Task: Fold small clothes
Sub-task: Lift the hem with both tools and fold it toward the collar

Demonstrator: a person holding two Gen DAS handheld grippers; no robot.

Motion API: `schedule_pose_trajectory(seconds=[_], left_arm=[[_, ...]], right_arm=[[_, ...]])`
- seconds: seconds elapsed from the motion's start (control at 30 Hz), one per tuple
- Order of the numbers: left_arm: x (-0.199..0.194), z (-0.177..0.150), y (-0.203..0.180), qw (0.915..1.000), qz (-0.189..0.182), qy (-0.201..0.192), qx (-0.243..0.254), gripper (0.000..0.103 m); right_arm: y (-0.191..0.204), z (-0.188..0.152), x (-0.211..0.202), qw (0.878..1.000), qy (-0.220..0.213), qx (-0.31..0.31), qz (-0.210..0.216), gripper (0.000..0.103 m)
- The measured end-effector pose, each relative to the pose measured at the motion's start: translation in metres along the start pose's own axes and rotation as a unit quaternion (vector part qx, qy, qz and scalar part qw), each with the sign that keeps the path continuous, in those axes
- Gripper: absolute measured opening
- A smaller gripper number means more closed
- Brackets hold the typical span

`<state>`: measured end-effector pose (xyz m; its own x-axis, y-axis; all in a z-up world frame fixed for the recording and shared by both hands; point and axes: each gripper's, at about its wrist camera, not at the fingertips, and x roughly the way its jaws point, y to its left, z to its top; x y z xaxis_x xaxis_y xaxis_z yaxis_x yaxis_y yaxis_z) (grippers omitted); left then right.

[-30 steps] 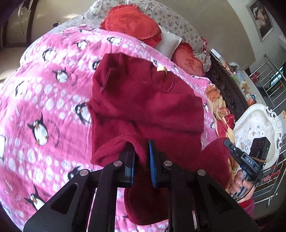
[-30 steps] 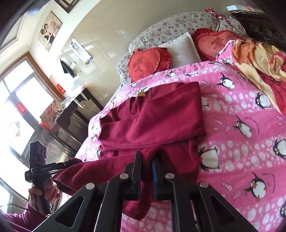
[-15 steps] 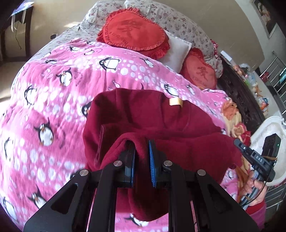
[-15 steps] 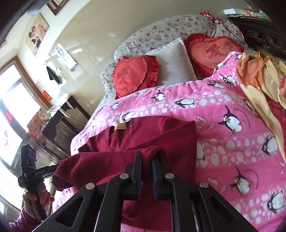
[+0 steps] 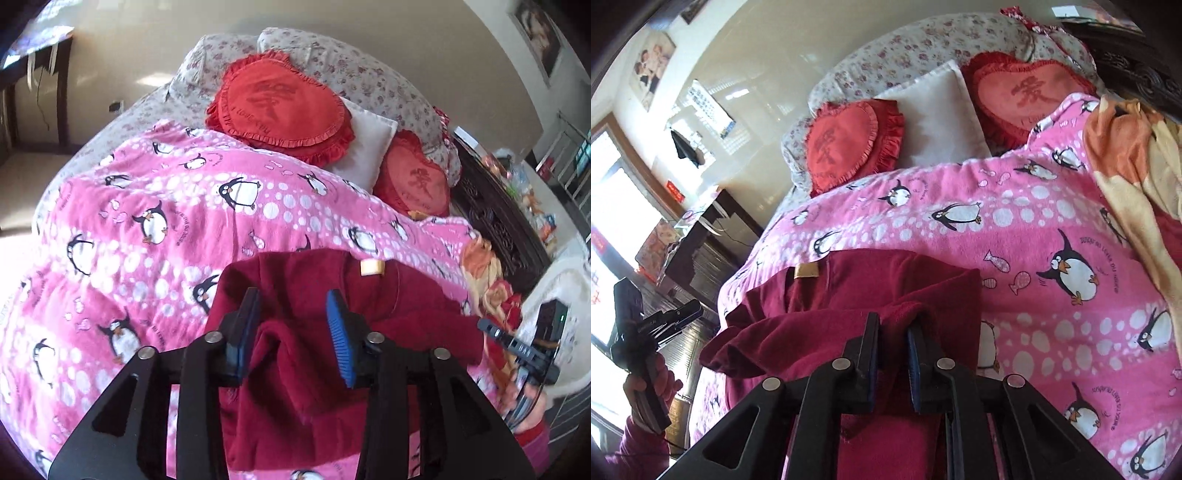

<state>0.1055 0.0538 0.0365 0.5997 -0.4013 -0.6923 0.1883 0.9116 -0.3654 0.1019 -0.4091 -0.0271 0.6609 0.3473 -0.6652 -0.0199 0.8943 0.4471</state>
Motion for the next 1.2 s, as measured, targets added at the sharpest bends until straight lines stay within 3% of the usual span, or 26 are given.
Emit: schedule_pose_trajectory(seconds=[0.07, 0.13, 0.27, 0.43, 0.6, 0.73, 0.83, 0.9, 1.0, 1.1, 1.2], left_arm=[[-0.008, -0.016, 0.001, 0.9998, 0.0, 0.008, 0.017, 0.038], [-0.012, -0.034, 0.004, 0.9992, 0.002, 0.023, 0.032, 0.038], [-0.001, -0.078, 0.005, 0.995, 0.014, 0.076, 0.063, 0.038], [0.022, -0.101, -0.007, 0.9912, 0.011, 0.108, 0.076, 0.038], [0.039, -0.074, -0.027, 0.9929, 0.012, 0.081, 0.086, 0.038], [0.05, -0.041, -0.033, 0.9964, 0.005, 0.051, 0.067, 0.038], [0.063, -0.017, -0.034, 0.9979, 0.013, 0.036, 0.053, 0.038], [0.075, -0.002, -0.03, 0.9984, 0.033, 0.024, 0.041, 0.038], [0.099, 0.011, -0.017, 0.9964, 0.073, 0.039, 0.017, 0.038], [0.108, 0.012, -0.005, 0.9959, 0.073, 0.053, -0.005, 0.038], [0.096, 0.007, -0.009, 0.997, 0.066, 0.042, 0.003, 0.038]], right_arm=[[-0.001, -0.006, -0.013, 0.999, -0.022, -0.012, -0.033, 0.047], [-0.006, -0.008, -0.027, 0.998, -0.044, -0.017, -0.044, 0.047], [-0.003, -0.022, -0.036, 0.998, -0.027, -0.043, -0.023, 0.047], [0.02, -0.062, -0.027, 0.989, -0.006, -0.114, -0.09, 0.04], [0.03, -0.075, -0.005, 0.986, 0.024, -0.141, -0.08, 0.039], [0.047, -0.053, 0.008, 0.985, 0.001, -0.161, -0.058, 0.039], [0.049, -0.022, 0.023, 0.989, -0.025, -0.136, -0.046, 0.039], [0.042, -0.002, 0.034, 0.991, -0.043, -0.111, -0.052, 0.039], [0.028, 0.02, 0.061, 0.99, -0.042, -0.092, -0.095, 0.039], [0.015, 0.028, 0.081, 0.992, -0.016, -0.067, -0.105, 0.039], [0.018, 0.024, 0.068, 0.992, -0.033, -0.073, -0.102, 0.039]])
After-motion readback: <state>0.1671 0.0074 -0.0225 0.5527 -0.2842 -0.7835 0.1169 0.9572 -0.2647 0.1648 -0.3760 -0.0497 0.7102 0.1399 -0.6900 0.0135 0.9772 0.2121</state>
